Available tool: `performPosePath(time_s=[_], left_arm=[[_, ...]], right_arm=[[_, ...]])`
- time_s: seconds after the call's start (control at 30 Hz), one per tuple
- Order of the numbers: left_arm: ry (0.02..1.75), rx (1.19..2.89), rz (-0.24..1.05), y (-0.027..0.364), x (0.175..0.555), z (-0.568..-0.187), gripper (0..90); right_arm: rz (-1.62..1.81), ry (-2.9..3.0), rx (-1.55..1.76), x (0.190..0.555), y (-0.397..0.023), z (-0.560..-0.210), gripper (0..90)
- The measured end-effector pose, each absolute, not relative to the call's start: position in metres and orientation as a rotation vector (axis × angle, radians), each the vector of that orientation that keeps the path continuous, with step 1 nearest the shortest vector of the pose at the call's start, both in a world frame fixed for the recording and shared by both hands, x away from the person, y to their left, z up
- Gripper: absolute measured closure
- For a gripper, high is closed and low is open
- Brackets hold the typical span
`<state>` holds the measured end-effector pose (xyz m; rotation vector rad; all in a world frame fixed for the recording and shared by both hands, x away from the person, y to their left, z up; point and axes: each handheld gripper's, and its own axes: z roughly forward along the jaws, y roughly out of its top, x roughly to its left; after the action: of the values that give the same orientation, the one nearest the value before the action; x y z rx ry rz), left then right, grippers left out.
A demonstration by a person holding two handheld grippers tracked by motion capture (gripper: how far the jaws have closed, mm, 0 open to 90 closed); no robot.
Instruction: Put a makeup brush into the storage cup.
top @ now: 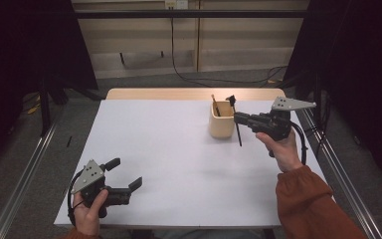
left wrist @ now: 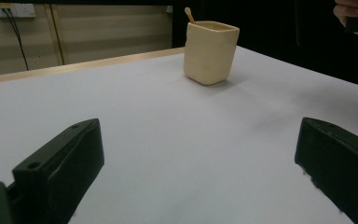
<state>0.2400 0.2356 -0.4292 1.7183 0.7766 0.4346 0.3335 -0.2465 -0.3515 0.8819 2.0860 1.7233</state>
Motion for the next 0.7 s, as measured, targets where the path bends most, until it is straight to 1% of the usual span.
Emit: performPosePath(time_s=[0.23, 0.53, 0.7], left_arm=[[0.773, 1.719, 0.439, 0.237, 0.24, -0.429, 1.2], [0.774, 1.716, 0.435, 0.236, 0.24, -0.429, 1.2], [0.772, 1.721, 0.432, 0.235, 0.241, -0.429, 1.2]], right_arm=[[1.721, 2.071, 0.876, 0.345, -0.242, -0.342, 85.8], [1.69, 2.087, 0.868, 0.357, -0.235, -0.342, 85.9], [1.684, 2.079, 0.863, 0.361, -0.234, -0.335, 85.8]])
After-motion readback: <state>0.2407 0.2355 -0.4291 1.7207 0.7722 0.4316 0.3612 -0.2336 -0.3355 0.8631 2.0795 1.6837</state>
